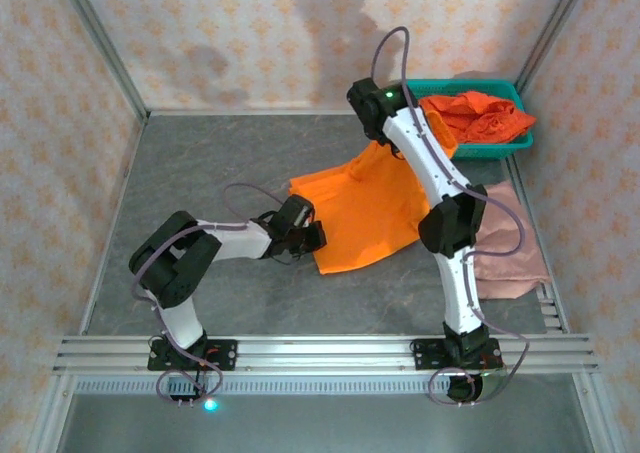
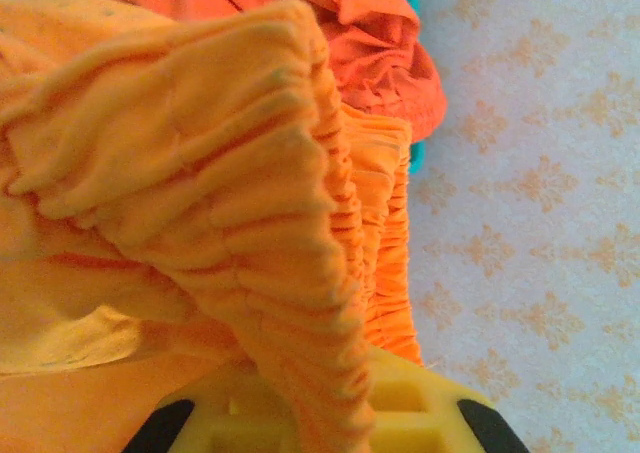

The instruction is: Fold and stack the shorts

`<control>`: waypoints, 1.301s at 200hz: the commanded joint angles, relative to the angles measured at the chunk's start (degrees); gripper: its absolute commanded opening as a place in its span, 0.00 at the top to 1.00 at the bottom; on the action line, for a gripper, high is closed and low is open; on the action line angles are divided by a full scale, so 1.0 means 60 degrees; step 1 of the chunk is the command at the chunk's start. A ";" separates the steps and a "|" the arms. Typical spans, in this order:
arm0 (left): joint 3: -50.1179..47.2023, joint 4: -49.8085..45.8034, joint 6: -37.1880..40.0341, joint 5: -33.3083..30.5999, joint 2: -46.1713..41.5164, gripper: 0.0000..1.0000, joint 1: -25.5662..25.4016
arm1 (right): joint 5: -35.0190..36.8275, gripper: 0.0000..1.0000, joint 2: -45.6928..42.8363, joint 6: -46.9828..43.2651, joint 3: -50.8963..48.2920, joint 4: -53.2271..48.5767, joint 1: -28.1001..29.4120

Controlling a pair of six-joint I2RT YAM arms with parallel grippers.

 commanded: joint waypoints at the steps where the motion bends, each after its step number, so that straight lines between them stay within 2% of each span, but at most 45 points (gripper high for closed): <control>1: -0.0805 -0.1552 -0.0021 -0.0597 0.0064 1.00 -0.0091 | 0.0979 0.97 -0.0225 0.0163 0.0203 -0.0070 -0.0401; 43: -0.1181 -0.1732 -0.0063 -0.0745 -0.0223 1.00 -0.0101 | 0.1010 0.97 -0.0189 0.0453 0.0011 -0.0281 -0.0360; 76: -0.0816 -0.1850 0.0004 -0.0741 -0.0226 1.00 -0.0088 | 0.1266 0.97 -0.0133 0.0611 -0.0146 -0.0458 0.0437; 119: -0.0309 -0.2255 0.0338 -0.0885 -0.0291 1.00 -0.0089 | 0.1076 0.96 0.0305 0.1579 0.0001 -0.1389 0.1360; 157: -0.0173 -0.2146 0.0370 -0.0831 -0.0155 1.00 -0.0090 | -0.0027 0.92 0.0422 0.2032 0.0123 -0.1534 0.2365; 197: -0.0151 -0.1927 0.0310 -0.0818 0.0035 1.00 -0.0092 | -0.1831 0.89 0.0644 0.2329 0.0375 -0.1457 0.3057; 226: -0.0123 -0.1724 0.0211 -0.0781 0.0084 1.00 -0.0090 | -0.3245 0.88 0.0540 0.2362 -0.0015 -0.0823 0.3170; 241: -0.0186 -0.1528 0.0120 -0.0785 -0.0090 1.00 -0.0089 | -0.3325 0.88 0.0418 0.2282 -0.0223 -0.0493 0.3157; 260: -0.0235 -0.1298 0.0028 -0.0812 -0.0539 0.93 -0.0084 | -0.3610 0.88 0.0307 0.2135 -0.0150 -0.0381 0.2997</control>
